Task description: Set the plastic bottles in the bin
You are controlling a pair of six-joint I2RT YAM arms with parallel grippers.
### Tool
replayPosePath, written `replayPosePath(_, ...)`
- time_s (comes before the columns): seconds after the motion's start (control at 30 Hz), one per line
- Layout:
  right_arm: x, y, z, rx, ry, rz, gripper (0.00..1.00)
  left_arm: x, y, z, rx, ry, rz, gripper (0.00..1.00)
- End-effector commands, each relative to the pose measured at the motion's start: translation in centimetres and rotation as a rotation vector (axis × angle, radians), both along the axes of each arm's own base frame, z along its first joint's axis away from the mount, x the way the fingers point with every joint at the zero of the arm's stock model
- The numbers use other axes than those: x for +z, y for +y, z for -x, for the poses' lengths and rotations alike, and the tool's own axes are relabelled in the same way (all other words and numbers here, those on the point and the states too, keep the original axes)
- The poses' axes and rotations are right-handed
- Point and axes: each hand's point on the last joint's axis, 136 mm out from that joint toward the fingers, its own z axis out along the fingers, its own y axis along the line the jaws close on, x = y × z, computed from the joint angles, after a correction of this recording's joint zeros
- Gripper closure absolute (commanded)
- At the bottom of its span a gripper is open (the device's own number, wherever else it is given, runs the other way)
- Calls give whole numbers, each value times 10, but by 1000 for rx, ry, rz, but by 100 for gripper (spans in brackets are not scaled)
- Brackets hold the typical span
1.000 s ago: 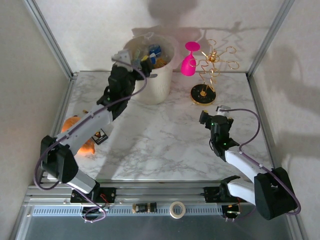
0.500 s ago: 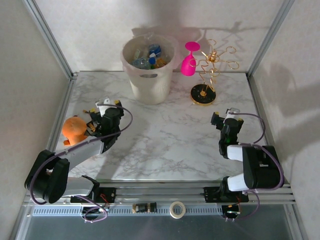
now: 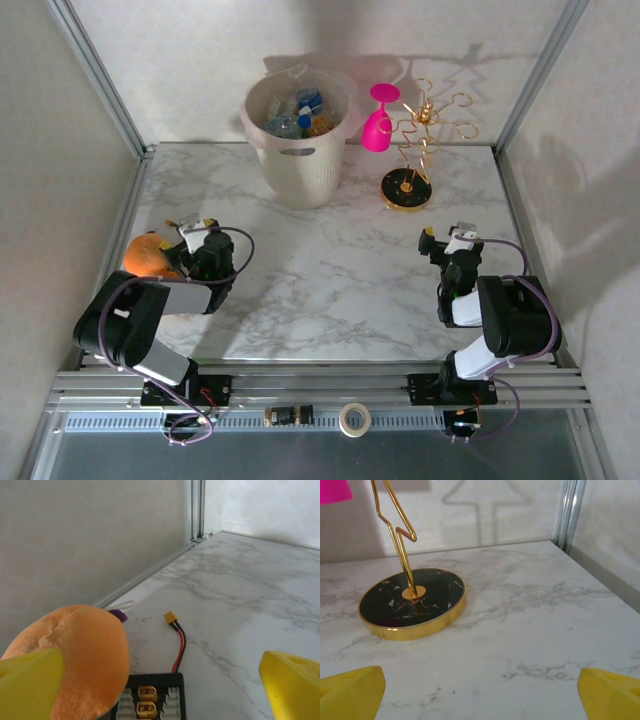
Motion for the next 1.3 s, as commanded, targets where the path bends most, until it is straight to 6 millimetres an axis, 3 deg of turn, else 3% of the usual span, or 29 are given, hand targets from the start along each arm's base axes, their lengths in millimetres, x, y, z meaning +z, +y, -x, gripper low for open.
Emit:
replayPosePath(0.0,12,-1,-2,5,-54,10,1,11,-5,-13,-95,-105,39,0)
replayPosePath(0.1,13,-1,-2,5,-54,11,1,9,-8,-16,-210,-124,76,1)
replayPosePath(0.2,13,0,-2,6,-55,11,1,15,-6,1,-297,-220,128,2)
replayPosePath(0.3,13,-1,-2,4,-56,11,1,10,-13,0,-361,-213,131,5)
replayPosePath(0.4,13,0,-1,5,-56,11,1,-1,-11,-6,-365,-181,160,6)
replayPosePath(0.6,13,-1,-1,5,-55,11,1,2,-7,-7,-361,-201,164,0)
replayPosePath(1.23,12,0,-1,7,-54,11,1,2,-7,-7,-360,-203,163,1)
replayPosePath(1.27,12,0,-1,7,-54,11,1,1,-7,-8,-362,-201,165,82)
